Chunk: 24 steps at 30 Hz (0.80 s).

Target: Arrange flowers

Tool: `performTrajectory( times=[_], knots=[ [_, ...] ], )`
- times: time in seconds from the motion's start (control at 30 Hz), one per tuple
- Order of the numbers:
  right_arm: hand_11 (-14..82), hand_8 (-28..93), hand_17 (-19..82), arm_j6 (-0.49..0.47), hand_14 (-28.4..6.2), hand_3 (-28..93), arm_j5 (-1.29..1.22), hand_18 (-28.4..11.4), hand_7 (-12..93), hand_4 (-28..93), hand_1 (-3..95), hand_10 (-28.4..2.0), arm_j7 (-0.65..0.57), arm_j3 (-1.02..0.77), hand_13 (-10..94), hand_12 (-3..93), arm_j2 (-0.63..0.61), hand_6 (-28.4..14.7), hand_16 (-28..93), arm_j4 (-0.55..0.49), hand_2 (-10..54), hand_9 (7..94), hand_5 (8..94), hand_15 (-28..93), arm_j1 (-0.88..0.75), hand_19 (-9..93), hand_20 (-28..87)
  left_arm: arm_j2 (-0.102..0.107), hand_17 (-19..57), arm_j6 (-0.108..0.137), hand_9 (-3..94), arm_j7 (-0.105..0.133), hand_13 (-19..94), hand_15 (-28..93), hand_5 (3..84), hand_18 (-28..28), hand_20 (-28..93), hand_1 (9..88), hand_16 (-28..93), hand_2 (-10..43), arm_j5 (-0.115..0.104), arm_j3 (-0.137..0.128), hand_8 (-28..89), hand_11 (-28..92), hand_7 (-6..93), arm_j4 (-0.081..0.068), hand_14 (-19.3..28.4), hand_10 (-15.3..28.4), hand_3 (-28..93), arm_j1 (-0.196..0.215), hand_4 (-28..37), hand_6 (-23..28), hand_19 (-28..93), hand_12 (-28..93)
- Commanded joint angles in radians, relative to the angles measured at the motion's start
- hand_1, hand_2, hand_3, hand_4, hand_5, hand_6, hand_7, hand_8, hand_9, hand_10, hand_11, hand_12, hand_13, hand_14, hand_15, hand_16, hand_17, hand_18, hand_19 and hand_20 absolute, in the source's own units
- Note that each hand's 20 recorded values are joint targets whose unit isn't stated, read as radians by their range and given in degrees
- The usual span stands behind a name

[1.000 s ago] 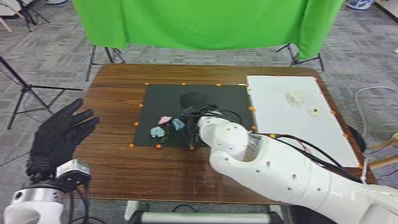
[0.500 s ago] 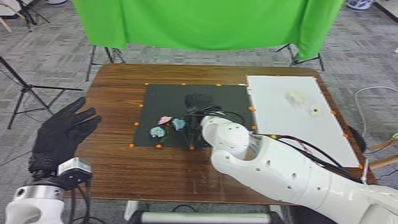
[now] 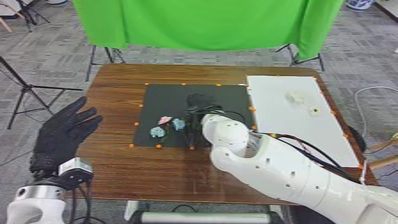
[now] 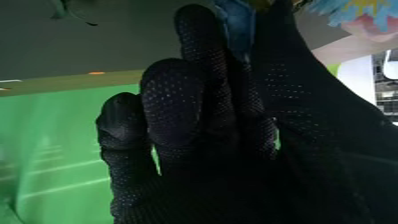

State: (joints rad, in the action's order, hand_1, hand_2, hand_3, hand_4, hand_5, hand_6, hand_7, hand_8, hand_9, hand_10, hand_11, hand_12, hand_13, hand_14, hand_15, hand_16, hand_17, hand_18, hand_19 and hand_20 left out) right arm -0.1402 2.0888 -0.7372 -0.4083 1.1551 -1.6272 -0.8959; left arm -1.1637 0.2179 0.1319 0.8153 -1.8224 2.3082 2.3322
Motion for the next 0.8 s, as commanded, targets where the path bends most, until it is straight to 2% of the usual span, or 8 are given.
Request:
performTrajectory(
  times=[0.03,0.1,0.2,0.37,0.57,0.8],
  knots=[
    [23.3,-5,36,-0.072,-8.3,85,0.028,-23.0,29,-28,44.0,-10.5,0.013,-0.055,71,29.3,0.012,-2.4,14,-0.019,-9.5,79.0,68.2,80,-0.036,93,51,-0.003,-8.5,0.004,36.6,0.005,27,50,38.8,24.1,-5,25.2,-10,5.7,0.0,0.002,-9,27,13.1,0.0,27.1,20.4,82,0.015,-18.6,10.4,60,9],
    [27.8,-6,35,-0.121,-8.4,86,0.049,-23.1,27,-28,42.6,-11.8,0.03,-0.092,70,25.7,0.014,-2.6,14,-0.036,-9.5,75.1,66.6,81,-0.066,93,51,-0.004,-8.5,0.003,36.6,0.003,27,50,38.8,24.1,-5,25.2,-10,5.7,0.002,0.003,-9,27,13.1,0.001,27.0,20.4,82,0.015,-18.5,10.4,60,9],
    [33.3,-15,34,-0.131,-9.0,88,0.051,-23.2,26,-28,40.7,-13.7,0.039,-0.101,69,21.1,0.001,-2.9,13,-0.053,-9.5,69.6,64.0,82,-0.072,93,51,-0.004,-8.5,0.008,36.6,0.003,27,50,38.8,24.1,-5,25.2,-10,5.7,0.0,0.005,-9,27,13.1,0.0,27.1,20.4,82,0.017,-18.6,10.4,60,9],
    [38.0,-17,33,-0.156,-9.5,91,0.046,-23.2,26,-28,38.1,-15.6,0.043,-0.123,67,16.0,-0.001,-4.1,12,-0.064,-9.5,65.3,61.4,83,-0.077,93,51,-0.005,-8.5,0.009,36.6,0.0,27,50,38.8,24.1,-5,25.3,-10,5.7,0.001,0.003,-10,27,13.1,0.002,27.2,20.3,82,0.02,-18.6,10.4,60,9],
    [37.8,-17,32,-0.184,-10.5,92,0.056,-23.4,25,-28,36.8,-16.8,0.054,-0.143,66,15.2,0.01,-5.0,12,-0.068,-9.5,62.5,58.7,83,-0.083,93,52,-0.003,-8.5,0.009,36.6,0.002,27,50,38.8,24.1,-5,25.3,-10,5.7,0.001,0.006,-10,27,13.2,0.003,27.2,20.4,82,0.019,-18.6,10.4,60,9],
    [36.8,-16,32,-0.168,-11.1,92,0.041,-23.4,25,-28,35.1,-18.1,0.06,-0.152,64,14.7,0.001,-6.1,11,-0.081,-9.5,58.6,55.8,84,-0.08,93,52,-0.006,-8.5,0.012,36.6,0.001,27,50,38.8,24.1,-5,25.2,-10,5.7,0.002,0.005,-10,27,13.1,0.005,27.1,20.4,82,0.025,-18.6,10.4,60,9]
  ],
)
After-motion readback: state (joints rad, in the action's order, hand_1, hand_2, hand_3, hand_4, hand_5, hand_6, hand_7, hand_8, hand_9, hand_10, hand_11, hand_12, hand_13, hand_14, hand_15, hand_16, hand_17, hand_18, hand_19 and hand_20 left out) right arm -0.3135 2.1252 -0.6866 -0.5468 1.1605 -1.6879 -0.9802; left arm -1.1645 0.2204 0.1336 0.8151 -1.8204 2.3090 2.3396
